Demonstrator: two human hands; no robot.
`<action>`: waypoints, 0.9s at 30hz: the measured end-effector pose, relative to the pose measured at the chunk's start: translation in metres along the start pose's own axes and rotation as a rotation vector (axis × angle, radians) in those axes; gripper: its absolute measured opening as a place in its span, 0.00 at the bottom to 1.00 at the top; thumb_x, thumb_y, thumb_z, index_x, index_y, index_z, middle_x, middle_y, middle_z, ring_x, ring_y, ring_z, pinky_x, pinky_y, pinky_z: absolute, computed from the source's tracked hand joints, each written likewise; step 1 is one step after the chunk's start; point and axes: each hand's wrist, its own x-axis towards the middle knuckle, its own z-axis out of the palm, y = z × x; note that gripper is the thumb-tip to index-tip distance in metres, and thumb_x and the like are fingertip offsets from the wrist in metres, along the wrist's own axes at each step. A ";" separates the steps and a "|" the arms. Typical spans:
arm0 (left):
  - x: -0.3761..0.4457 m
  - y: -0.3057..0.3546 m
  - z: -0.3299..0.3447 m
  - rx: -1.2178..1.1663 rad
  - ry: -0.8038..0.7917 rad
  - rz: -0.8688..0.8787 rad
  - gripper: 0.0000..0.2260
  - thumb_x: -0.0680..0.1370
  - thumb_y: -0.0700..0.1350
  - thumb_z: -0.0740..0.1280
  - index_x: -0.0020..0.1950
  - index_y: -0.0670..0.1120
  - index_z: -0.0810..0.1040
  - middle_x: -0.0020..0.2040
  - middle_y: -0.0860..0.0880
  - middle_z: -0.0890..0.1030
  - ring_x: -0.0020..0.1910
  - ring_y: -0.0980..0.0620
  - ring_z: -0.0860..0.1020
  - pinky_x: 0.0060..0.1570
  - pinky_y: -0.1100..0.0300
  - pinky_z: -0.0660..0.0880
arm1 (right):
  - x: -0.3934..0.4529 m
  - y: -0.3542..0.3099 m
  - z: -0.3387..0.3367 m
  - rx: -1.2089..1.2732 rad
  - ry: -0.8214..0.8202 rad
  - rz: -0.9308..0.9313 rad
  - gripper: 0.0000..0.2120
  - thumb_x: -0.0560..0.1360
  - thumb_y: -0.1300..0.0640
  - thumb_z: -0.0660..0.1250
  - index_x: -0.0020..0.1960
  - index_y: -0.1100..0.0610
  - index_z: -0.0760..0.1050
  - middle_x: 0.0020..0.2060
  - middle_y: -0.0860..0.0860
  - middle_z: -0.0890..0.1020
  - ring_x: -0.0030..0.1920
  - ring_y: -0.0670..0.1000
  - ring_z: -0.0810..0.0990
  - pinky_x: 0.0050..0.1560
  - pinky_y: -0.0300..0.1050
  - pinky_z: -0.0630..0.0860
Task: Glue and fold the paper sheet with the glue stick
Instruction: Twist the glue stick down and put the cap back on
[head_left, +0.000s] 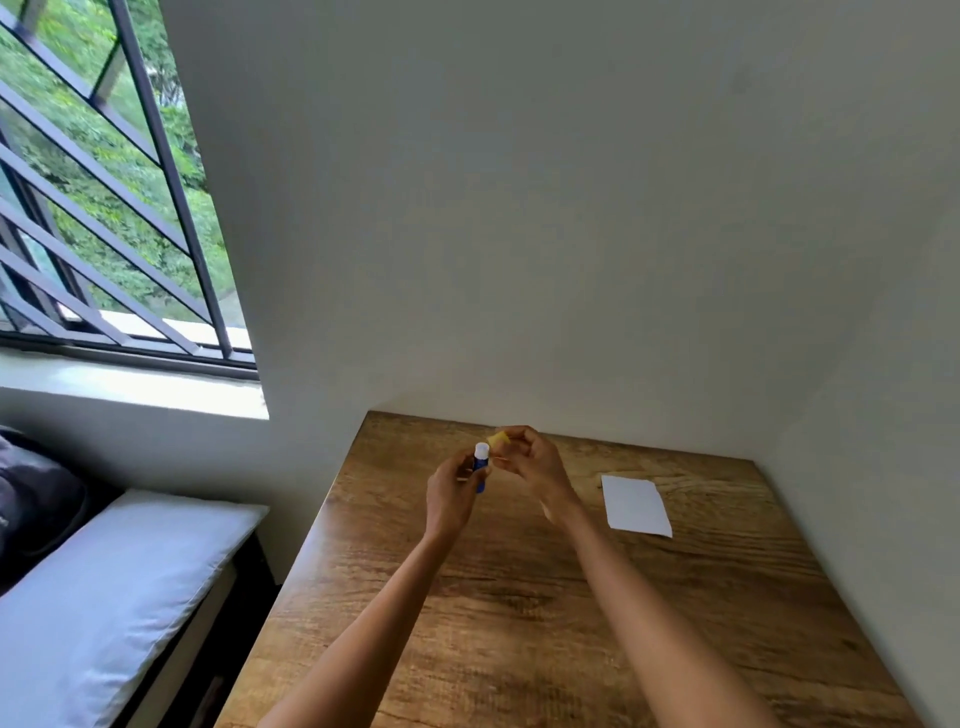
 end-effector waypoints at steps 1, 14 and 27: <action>0.001 0.005 0.001 -0.002 0.000 0.017 0.09 0.75 0.39 0.67 0.55 0.42 0.78 0.49 0.44 0.82 0.46 0.50 0.80 0.49 0.57 0.77 | 0.000 -0.005 0.000 -0.002 -0.007 -0.021 0.10 0.73 0.58 0.70 0.53 0.57 0.76 0.50 0.54 0.83 0.50 0.49 0.83 0.47 0.38 0.80; 0.011 0.025 0.020 0.021 -0.005 0.048 0.10 0.74 0.39 0.69 0.55 0.42 0.80 0.47 0.45 0.84 0.45 0.49 0.81 0.48 0.55 0.77 | 0.007 -0.038 -0.014 -0.563 0.030 -0.171 0.15 0.70 0.57 0.73 0.56 0.57 0.80 0.50 0.53 0.84 0.50 0.48 0.82 0.53 0.40 0.78; 0.032 0.026 0.065 0.036 0.100 0.001 0.03 0.74 0.37 0.67 0.40 0.40 0.80 0.34 0.44 0.81 0.32 0.50 0.76 0.31 0.55 0.71 | 0.024 -0.030 -0.029 -0.651 0.254 -0.173 0.14 0.67 0.49 0.74 0.45 0.56 0.75 0.39 0.50 0.82 0.39 0.47 0.81 0.39 0.40 0.79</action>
